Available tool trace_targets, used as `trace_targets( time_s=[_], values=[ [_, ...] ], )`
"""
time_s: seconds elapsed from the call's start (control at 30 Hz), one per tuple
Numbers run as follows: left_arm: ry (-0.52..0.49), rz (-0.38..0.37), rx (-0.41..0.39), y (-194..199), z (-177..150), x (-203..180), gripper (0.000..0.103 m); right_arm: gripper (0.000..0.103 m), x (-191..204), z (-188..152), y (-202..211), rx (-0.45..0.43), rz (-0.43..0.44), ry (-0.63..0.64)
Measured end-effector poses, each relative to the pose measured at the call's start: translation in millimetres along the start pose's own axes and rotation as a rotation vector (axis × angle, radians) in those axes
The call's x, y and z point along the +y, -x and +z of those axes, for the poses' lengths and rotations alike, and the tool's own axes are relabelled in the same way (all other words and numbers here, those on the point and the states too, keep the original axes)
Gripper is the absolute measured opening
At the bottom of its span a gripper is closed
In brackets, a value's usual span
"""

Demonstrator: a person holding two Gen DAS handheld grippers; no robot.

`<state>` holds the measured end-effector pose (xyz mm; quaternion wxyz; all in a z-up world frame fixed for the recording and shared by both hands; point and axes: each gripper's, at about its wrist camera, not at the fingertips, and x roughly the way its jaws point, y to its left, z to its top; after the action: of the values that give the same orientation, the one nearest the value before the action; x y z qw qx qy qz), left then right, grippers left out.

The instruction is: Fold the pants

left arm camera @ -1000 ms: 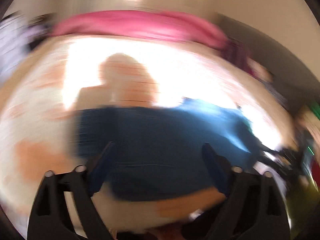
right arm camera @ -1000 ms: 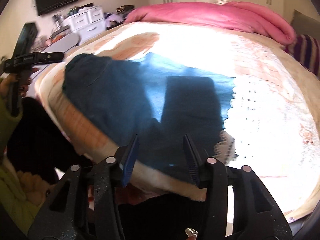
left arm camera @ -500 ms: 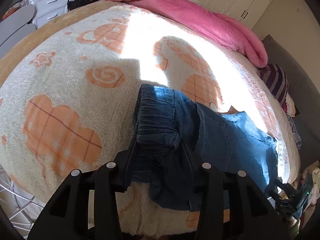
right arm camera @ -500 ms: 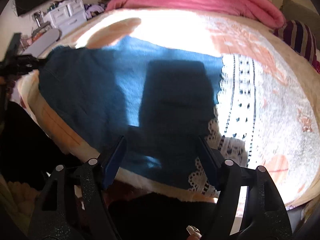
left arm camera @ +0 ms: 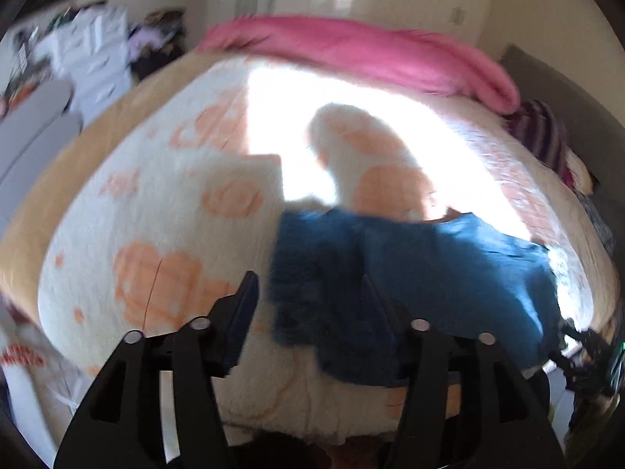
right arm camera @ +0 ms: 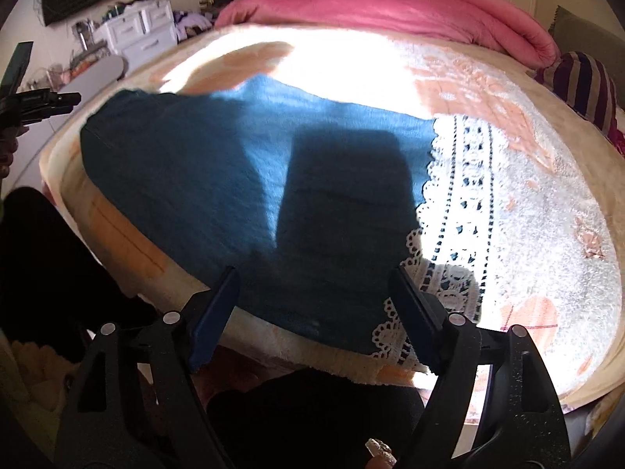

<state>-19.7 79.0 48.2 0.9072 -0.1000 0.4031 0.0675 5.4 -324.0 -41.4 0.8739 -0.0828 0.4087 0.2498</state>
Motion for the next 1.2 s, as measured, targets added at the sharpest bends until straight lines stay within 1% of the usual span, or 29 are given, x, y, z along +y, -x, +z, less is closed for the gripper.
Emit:
trace_targets(
  time_s=[0.03, 0.1, 0.13, 0.17, 0.23, 0.27, 0.37, 0.4, 0.47, 0.53, 0.57, 0.6, 0.67, 0.73, 0.8, 0.83, 0.87, 0.9, 0.97, 1.07, 1.1, 1.2],
  values=[
    [-0.033, -0.024, -0.015, 5, 4, -11, 0.070, 0.072, 0, 2, 4, -0.022, 0.010, -0.009],
    [-0.105, -0.102, -0.038, 7, 10, -41, 0.070, 0.072, 1, 6, 7, -0.055, 0.043, -0.031],
    [-0.145, -0.141, -0.037, 1, 12, -60, 0.070, 0.072, 2, 9, 6, -0.061, 0.052, -0.037],
    [-0.169, -0.162, -0.028, -6, 13, -74, 0.070, 0.072, 4, 13, 3, -0.059, 0.058, -0.042],
    [-0.217, -0.217, 0.000, -25, 12, -103, 0.070, 0.072, 7, 19, -4, -0.043, 0.056, -0.045],
    [-0.245, -0.244, 0.030, -38, 10, -120, 0.070, 0.072, 7, 21, -8, -0.025, 0.056, -0.045],
    [-0.315, -0.277, 0.094, -69, -2, -151, 0.070, 0.073, 7, 21, -17, 0.020, 0.035, -0.060],
    [-0.328, -0.274, 0.118, -78, -7, -157, 0.070, 0.073, 6, 20, -21, 0.036, 0.029, -0.068],
    [-0.344, -0.259, 0.167, -98, -19, -162, 0.070, 0.073, 2, 14, -28, 0.079, 0.008, -0.089],
    [-0.351, -0.244, 0.221, -114, -35, -158, 0.070, 0.073, 0, 8, -29, 0.075, 0.011, -0.099],
    [-0.356, -0.234, 0.232, -120, -41, -156, 0.070, 0.073, -1, 6, -28, 0.069, 0.011, -0.102],
    [-0.367, -0.225, 0.231, -124, -47, -154, 0.070, 0.073, 0, 4, -28, 0.065, 0.009, -0.104],
    [-0.398, -0.213, 0.191, -125, -54, -155, 0.071, 0.073, 3, 2, -29, 0.063, -0.008, -0.085],
    [-0.400, -0.216, 0.183, -123, -54, -158, 0.074, 0.075, 6, 4, -27, 0.067, -0.013, -0.073],
    [-0.384, -0.235, 0.197, -119, -47, -156, 0.074, 0.076, 2, 8, -19, 0.045, 0.020, -0.091],
    [-0.369, -0.247, 0.197, -115, -40, -155, 0.074, 0.076, -2, 11, -11, 0.013, 0.028, -0.098],
    [-0.359, -0.262, 0.177, -110, -32, -156, 0.074, 0.076, -8, 16, 0, -0.026, 0.021, -0.107],
    [-0.360, -0.273, 0.155, -105, -23, -158, 0.074, 0.077, -15, 20, 6, -0.048, 0.009, -0.116],
    [-0.365, -0.281, 0.118, -98, -5, -159, 0.079, 0.078, -36, 31, 16, -0.081, -0.030, -0.159],
    [-0.367, -0.277, 0.109, -103, 21, -162, 0.080, 0.078, -76, 48, 21, -0.103, -0.083, -0.248],
    [-0.370, -0.276, 0.109, -106, 28, -164, 0.080, 0.078, -88, 53, 20, -0.102, -0.088, -0.277],
    [-0.366, -0.274, 0.126, -120, 50, -167, 0.080, 0.076, -121, 66, 12, -0.097, -0.067, -0.372]
  ],
)
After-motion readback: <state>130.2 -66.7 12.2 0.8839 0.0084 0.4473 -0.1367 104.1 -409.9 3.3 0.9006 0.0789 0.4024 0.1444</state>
